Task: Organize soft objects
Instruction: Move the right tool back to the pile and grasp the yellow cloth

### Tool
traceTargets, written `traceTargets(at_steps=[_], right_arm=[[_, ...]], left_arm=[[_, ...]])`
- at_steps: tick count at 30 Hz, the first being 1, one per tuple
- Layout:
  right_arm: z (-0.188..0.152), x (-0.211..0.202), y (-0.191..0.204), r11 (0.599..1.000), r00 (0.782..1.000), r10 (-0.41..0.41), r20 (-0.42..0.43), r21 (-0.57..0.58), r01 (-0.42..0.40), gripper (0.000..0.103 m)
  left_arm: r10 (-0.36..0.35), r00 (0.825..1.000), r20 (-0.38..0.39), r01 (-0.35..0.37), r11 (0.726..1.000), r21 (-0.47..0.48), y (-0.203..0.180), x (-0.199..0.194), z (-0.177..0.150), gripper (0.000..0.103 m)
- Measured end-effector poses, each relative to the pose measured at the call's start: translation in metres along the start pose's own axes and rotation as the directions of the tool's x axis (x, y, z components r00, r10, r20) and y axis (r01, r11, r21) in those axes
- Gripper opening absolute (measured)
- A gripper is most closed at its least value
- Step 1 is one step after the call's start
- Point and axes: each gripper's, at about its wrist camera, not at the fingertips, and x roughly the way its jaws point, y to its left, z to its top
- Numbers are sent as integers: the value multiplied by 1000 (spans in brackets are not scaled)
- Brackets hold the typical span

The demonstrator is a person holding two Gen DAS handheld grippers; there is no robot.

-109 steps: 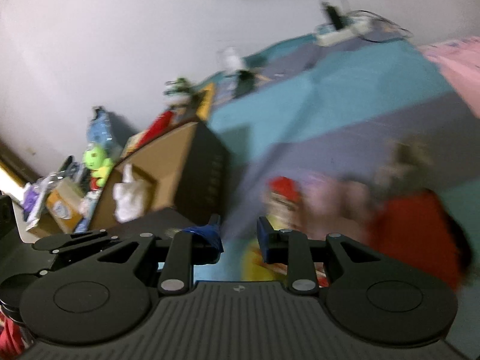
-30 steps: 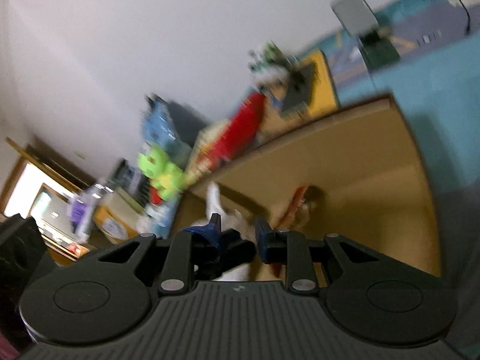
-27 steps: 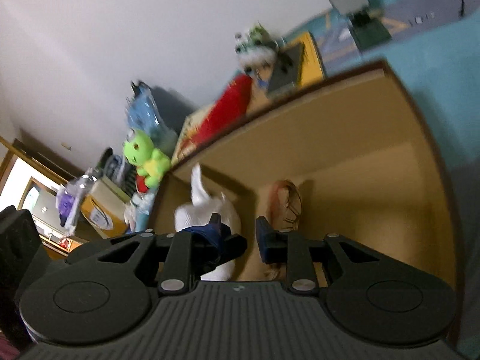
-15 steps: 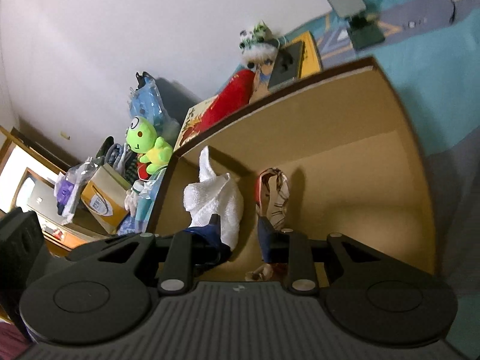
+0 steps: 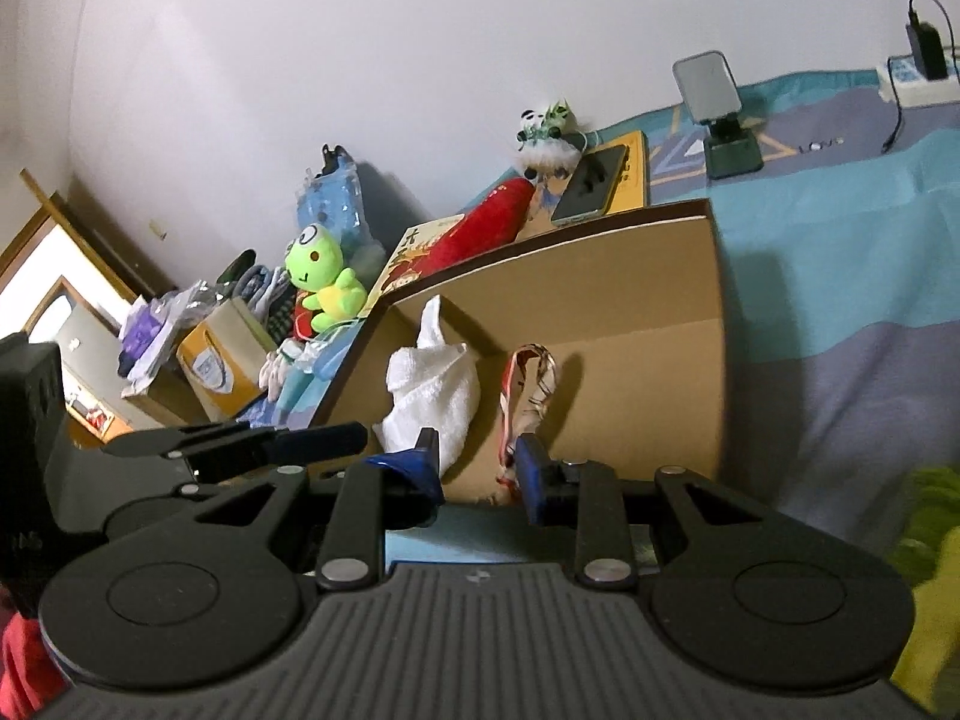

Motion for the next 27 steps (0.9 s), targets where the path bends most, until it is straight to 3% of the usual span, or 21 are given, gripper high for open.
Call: traceTargets(at_steps=[13, 27], right_arm=[[-33, -56, -33, 996, 999, -22, -41, -82, 18, 11], [-64, -93, -78, 995, 990, -74, -119, -76, 65, 11]], left_arm=[[47, 998, -47, -47, 999, 4, -86, -15, -20, 46], [35, 991, -128, -33, 999, 18, -149, 0, -34, 47]])
